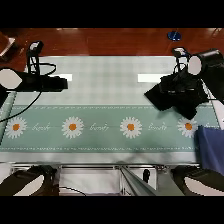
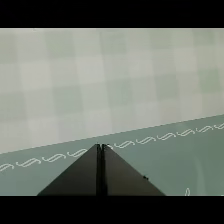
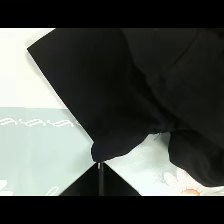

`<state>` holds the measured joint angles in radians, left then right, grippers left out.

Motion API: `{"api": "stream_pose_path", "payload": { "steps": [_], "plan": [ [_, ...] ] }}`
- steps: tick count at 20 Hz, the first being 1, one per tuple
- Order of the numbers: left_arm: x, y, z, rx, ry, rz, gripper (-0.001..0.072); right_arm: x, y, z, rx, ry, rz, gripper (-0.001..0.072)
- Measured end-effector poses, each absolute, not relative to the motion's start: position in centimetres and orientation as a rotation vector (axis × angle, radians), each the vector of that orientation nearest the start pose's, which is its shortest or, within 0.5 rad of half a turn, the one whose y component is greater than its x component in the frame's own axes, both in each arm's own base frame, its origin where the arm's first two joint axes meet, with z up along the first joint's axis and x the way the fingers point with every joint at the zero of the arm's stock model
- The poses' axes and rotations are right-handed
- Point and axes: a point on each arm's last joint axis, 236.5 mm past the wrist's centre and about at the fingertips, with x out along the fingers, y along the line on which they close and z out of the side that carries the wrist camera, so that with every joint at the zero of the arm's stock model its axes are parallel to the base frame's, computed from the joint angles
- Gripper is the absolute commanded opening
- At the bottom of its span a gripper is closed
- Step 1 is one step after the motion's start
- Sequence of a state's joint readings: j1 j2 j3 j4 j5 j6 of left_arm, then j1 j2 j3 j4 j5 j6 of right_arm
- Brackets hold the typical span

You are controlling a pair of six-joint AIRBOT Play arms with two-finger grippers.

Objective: Fold the shirts.

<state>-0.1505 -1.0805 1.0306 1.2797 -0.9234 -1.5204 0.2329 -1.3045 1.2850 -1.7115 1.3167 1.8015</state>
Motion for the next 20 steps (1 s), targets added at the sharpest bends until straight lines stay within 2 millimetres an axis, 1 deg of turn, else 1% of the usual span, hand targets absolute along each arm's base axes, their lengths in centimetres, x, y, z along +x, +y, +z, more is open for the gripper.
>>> {"api": "stream_pose_path", "payload": {
  "steps": [14, 16, 18, 19, 20],
  "plan": [
    [38.4, -11.3, 6.7, -0.157, 0.973, -0.289, 0.0024, 37.5, 5.6, 3.5, -0.079, 1.309, -0.046, 0.0026],
    [38.6, -11.3, 6.9, -0.158, 0.962, -0.287, 0.0024, 38.0, 5.7, 3.6, -0.075, 1.286, -0.04, 0.0026],
    [39.2, -11.2, 7.0, -0.161, 0.938, -0.283, 0.0024, 39.4, 5.9, 4.1, -0.076, 1.226, -0.032, 0.0027],
    [39.8, -11.2, 7.1, -0.164, 0.917, -0.277, 0.0057, 40.3, 5.8, 4.4, -0.085, 1.183, -0.032, 0.0027],
    [40.5, -11.1, 7.2, -0.167, 0.894, -0.271, 0.0202, 41.2, 5.6, 4.8, -0.099, 1.141, -0.034, 0.003]
  ]
}}
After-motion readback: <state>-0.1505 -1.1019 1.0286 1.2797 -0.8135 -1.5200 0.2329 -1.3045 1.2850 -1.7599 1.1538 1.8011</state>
